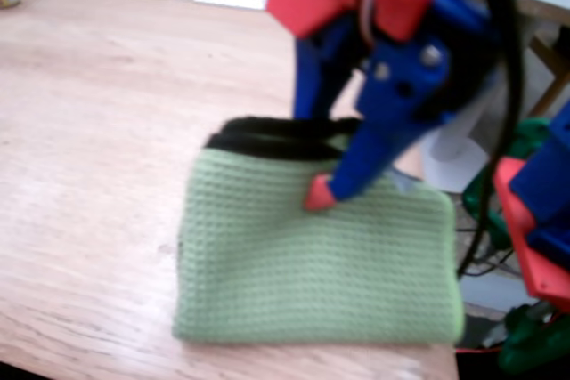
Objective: Clean the table
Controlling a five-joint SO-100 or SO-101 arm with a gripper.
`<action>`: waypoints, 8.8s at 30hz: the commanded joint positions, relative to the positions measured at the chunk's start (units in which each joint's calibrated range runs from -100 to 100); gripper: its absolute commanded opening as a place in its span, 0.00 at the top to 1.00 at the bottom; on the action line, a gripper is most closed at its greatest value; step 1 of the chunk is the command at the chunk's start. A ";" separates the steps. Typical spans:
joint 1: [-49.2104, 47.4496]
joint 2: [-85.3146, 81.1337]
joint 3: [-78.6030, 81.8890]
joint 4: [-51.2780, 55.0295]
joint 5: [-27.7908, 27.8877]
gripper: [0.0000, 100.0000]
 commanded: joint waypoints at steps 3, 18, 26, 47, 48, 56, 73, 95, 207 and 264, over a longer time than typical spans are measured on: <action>-7.38 -5.98 5.38 -0.67 -2.93 0.99; 12.42 9.46 8.21 -7.15 -9.23 0.99; 53.70 14.34 6.79 -7.24 -4.05 0.99; 79.59 26.69 -56.07 -3.71 -0.44 0.99; 73.67 19.83 -54.18 -1.24 -0.44 0.99; 18.17 -3.41 -46.91 14.93 -1.32 0.99; 0.06 40.93 -48.14 3.85 -12.89 0.99; 53.02 62.20 -57.96 -4.12 -12.75 0.99; 60.98 53.62 -121.66 26.67 9.82 0.99; -3.15 6.45 12.55 -4.94 -6.84 0.98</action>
